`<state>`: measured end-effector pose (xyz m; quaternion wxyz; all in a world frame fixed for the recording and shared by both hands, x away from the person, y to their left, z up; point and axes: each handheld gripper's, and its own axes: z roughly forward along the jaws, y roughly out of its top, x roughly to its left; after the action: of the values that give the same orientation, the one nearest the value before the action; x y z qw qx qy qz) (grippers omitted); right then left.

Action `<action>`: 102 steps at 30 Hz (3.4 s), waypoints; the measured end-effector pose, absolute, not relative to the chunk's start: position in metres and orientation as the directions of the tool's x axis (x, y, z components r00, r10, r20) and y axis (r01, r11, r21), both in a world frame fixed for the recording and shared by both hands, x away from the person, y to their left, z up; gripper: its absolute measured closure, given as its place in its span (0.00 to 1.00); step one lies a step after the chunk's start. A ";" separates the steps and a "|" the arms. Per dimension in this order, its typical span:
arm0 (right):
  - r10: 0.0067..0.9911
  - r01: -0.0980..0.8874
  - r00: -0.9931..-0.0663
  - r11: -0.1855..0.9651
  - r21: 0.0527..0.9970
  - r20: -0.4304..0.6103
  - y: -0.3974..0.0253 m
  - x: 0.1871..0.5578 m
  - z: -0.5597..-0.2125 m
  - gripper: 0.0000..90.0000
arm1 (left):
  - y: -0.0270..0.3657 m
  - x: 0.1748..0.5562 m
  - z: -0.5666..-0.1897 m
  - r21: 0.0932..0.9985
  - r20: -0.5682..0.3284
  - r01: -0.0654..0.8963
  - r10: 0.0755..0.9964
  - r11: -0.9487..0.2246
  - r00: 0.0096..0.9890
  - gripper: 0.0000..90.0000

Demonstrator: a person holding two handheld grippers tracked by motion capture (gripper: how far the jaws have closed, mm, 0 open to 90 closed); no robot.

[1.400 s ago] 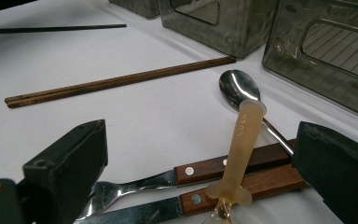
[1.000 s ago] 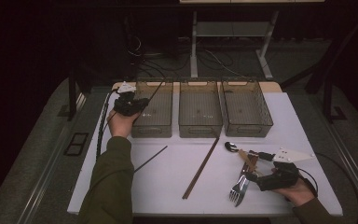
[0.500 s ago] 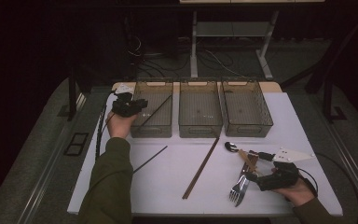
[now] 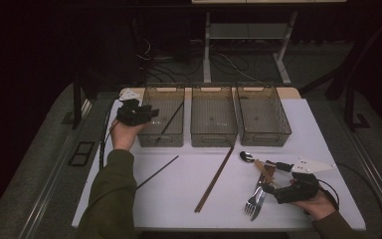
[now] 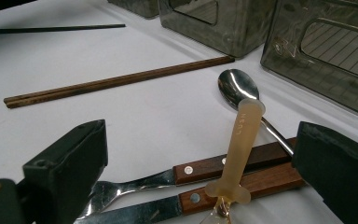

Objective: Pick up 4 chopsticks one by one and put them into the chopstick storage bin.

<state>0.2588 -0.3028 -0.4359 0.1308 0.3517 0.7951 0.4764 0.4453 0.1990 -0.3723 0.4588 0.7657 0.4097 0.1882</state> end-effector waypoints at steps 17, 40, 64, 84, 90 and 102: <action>0.684 0.431 -0.719 0.297 0.852 0.126 -0.303 0.259 -0.436 0.04 | 0.200 0.411 -0.359 0.861 -0.113 0.436 0.738 -0.261 0.665 0.48; 0.674 0.440 -0.724 0.289 0.850 0.146 -0.301 0.261 -0.437 0.04 | 0.199 0.357 -0.376 0.857 -0.115 0.418 0.678 -0.302 0.726 0.39; 0.676 0.439 -0.723 0.290 0.850 0.142 -0.301 0.258 -0.436 0.04 | 0.209 0.308 -0.407 0.822 -0.095 0.439 0.673 -0.363 0.733 0.34; 0.674 0.431 -0.726 0.297 0.852 0.132 -0.301 0.258 -0.436 0.04 | 0.218 0.289 -0.428 0.733 -0.093 0.492 0.647 -0.470 0.757 0.53; 0.675 0.431 -0.726 0.299 0.852 0.130 -0.301 0.258 -0.436 0.04 | 0.216 0.290 -0.431 0.697 -0.082 0.505 0.642 -0.510 0.762 0.70; 0.675 0.431 -0.727 0.300 0.851 0.130 -0.300 0.258 -0.436 0.04 | 0.212 0.292 -0.435 0.643 -0.057 0.521 0.643 -0.561 0.763 0.85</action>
<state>0.2578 -0.3003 -0.4356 0.1272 0.3472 0.7962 0.4789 0.2921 0.2117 -0.4351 0.3310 0.8787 0.3312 0.0924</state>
